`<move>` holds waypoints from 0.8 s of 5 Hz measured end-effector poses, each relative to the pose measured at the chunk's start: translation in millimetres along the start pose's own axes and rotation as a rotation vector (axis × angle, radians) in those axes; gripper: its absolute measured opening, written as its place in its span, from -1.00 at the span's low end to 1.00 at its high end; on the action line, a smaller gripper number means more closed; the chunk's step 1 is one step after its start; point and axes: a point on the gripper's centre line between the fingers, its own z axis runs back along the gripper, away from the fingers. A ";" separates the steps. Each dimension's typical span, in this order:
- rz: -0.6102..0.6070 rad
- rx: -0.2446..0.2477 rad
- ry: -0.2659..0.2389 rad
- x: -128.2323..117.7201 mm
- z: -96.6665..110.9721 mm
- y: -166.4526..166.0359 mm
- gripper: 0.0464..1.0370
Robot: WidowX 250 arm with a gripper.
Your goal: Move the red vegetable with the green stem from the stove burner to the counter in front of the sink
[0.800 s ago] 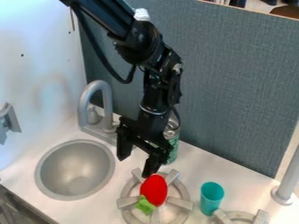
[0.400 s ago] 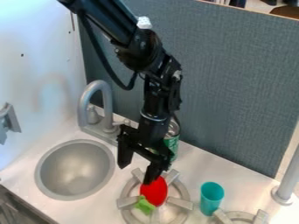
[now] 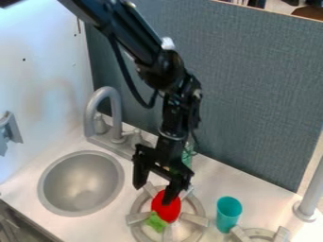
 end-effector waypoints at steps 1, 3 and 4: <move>-0.014 0.030 0.028 9.1 -12.7 -14.1 0.93; 0.021 0.059 0.073 26.4 -34.4 -17.4 0.93; 0.054 0.080 0.085 29.2 -36.2 -14.5 0.86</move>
